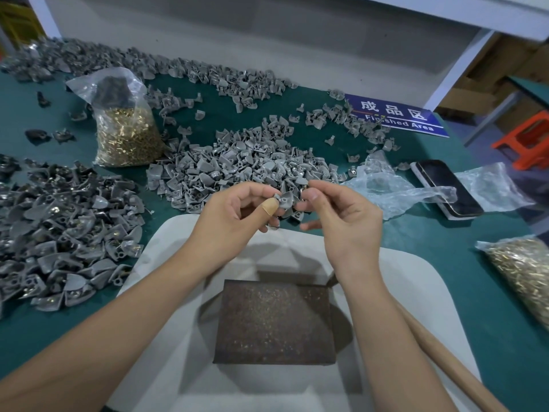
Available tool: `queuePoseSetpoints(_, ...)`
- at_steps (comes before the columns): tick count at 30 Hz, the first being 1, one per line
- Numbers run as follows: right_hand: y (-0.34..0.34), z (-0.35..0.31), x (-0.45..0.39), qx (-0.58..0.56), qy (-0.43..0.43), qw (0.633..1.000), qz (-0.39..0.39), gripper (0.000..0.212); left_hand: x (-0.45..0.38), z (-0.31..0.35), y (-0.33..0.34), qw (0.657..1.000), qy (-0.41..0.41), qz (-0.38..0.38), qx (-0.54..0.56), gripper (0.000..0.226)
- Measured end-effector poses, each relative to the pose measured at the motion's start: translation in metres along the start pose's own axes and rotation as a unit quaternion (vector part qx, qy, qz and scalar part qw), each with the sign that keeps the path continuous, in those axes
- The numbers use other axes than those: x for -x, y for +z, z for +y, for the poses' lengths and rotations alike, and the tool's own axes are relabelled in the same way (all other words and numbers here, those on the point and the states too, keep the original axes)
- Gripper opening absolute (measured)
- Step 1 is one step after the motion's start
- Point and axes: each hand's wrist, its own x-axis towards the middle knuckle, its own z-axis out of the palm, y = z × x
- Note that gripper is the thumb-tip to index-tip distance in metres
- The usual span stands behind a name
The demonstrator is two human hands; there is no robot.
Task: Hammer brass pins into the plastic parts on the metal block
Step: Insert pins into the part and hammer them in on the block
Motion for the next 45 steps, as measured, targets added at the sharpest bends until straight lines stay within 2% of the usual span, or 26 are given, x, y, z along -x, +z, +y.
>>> queuePoseSetpoints(6, -0.0007, -0.0003, 0.0014, 0.001, -0.017, 1.0, 0.014, 0.021, 0.0008, -0.0023, 0.0019, 1.0, 0.001, -0.014, -0.01, 0.012)
queuePoseSetpoints(8, -0.0016, 0.0005, 0.0017, 0.014, -0.03, 0.999, 0.002, 0.015, 0.0003, -0.0028, 0.001, 1.0, 0.002, -0.012, -0.014, 0.012)
queuePoseSetpoints(14, -0.0013, 0.0001, 0.0022, 0.096, -0.083, 0.991, -0.041, 0.03, 0.0016, -0.0011, 0.0002, 1.0, 0.016, -0.008, -0.024, 0.012)
queuePoseSetpoints(17, -0.0014, -0.0001, 0.0029, 0.117, -0.084, 0.988, -0.046, 0.024, 0.0025, 0.0001, 0.0021, 1.0, 0.019, -0.01, -0.016, 0.012)
queuePoseSetpoints(21, -0.0034, 0.0013, 0.0011, 0.204, -0.138, 0.967, -0.059, 0.007, 0.0044, 0.0024, 0.004, 1.0, 0.025, -0.01, -0.009, 0.014)
queuePoseSetpoints(26, -0.0016, 0.0019, 0.0026, 0.251, -0.199, 0.944, -0.081, 0.007, 0.0056, 0.0035, 0.0029, 0.998, 0.046, -0.005, -0.035, 0.014)
queuePoseSetpoints(32, -0.0028, 0.0027, 0.0023, 0.256, -0.191, 0.943, -0.092, 0.01, 0.0074, 0.0039, 0.002, 0.991, 0.084, 0.006, -0.104, 0.021)
queuePoseSetpoints(41, -0.0003, 0.002, 0.0034, 0.239, -0.176, 0.948, -0.112, 0.018, 0.0087, 0.005, 0.0009, 0.985, 0.098, 0.008, -0.139, 0.018)
queuePoseSetpoints(45, -0.0029, 0.0005, 0.0033, 0.246, -0.174, 0.944, -0.134, 0.013, 0.0095, 0.0069, 0.0002, 0.98, 0.116, -0.005, -0.164, 0.012)
